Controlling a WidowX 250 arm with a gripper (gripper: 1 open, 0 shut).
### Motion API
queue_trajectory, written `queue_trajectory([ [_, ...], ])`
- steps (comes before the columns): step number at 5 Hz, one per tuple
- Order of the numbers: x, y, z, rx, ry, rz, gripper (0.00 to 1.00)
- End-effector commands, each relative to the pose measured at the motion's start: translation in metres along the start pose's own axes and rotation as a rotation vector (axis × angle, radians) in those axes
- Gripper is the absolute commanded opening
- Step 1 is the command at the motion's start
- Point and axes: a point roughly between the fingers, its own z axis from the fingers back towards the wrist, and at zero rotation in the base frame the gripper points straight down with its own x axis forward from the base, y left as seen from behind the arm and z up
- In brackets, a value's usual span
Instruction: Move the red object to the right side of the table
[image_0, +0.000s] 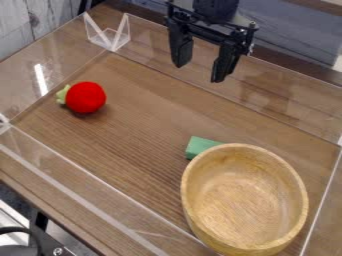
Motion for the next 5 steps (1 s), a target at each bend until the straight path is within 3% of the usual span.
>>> queue_trajectory([
  [1,0.002,0.008,-0.019,0.003,0.030,-0.044,1.00],
  [2,-0.009,0.033,-0.042,0.011,0.038,-0.018,1.00],
  [3,-0.021,0.069,-0.055,0.025,0.020,0.007,1.00],
  [5,-0.037,0.138,-0.060,0.057,-0.017,0.124,1.00],
])
